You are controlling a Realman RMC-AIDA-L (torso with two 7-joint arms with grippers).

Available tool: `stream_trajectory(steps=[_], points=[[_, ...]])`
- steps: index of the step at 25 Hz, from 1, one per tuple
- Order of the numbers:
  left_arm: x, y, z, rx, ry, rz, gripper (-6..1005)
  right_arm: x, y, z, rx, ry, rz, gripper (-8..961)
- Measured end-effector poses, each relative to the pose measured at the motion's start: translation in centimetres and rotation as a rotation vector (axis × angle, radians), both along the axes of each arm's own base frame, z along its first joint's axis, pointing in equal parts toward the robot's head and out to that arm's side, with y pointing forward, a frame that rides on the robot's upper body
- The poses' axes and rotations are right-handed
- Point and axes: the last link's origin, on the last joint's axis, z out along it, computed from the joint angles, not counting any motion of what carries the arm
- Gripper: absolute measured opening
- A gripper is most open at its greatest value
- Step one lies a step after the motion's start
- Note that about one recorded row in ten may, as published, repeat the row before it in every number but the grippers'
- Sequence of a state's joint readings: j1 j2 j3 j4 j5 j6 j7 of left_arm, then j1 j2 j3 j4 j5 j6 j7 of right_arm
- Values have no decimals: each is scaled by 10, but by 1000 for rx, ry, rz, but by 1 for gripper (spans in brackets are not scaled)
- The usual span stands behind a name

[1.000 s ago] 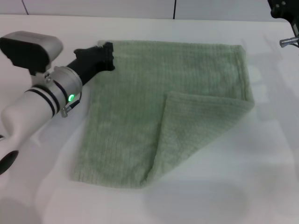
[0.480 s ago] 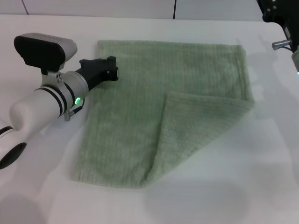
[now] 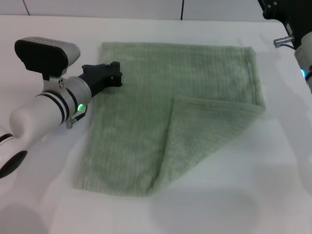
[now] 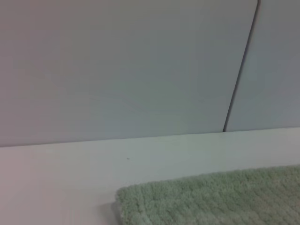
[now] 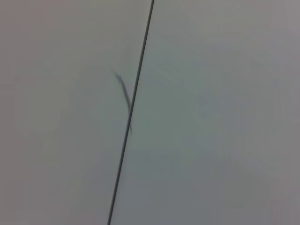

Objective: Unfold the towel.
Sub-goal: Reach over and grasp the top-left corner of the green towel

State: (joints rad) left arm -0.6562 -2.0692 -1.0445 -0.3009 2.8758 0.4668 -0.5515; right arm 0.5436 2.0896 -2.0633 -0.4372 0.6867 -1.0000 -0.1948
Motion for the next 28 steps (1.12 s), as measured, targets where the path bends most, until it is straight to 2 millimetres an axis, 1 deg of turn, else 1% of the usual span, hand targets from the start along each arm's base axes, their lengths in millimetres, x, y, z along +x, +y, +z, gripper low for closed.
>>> stream_trajectory(steps=[8, 18, 24, 25, 26, 27, 28], points=[[-2, -3, -1, -4, 1, 3, -2, -7, 5, 0, -15, 27, 13, 652], [-5, -4, -2, -7, 6, 11, -2, -8, 8, -5, -51, 27, -8, 653], [-5, -5, -2, -8, 7, 11, -1, -24, 19, -19, -164, 51, -62, 652], [-5, -5, -2, -9, 7, 11, -1, -28, 21, -22, -189, 62, -73, 652], [-5, -5, -2, -10, 9, 11, -1, -38, 26, -26, -235, 83, -92, 651], [-5, -5, -2, -10, 9, 11, -1, -38, 26, -26, -235, 83, -92, 651], [-6, -5, -2, -11, 10, 11, -1, -43, 28, -28, -261, 90, -104, 651]])
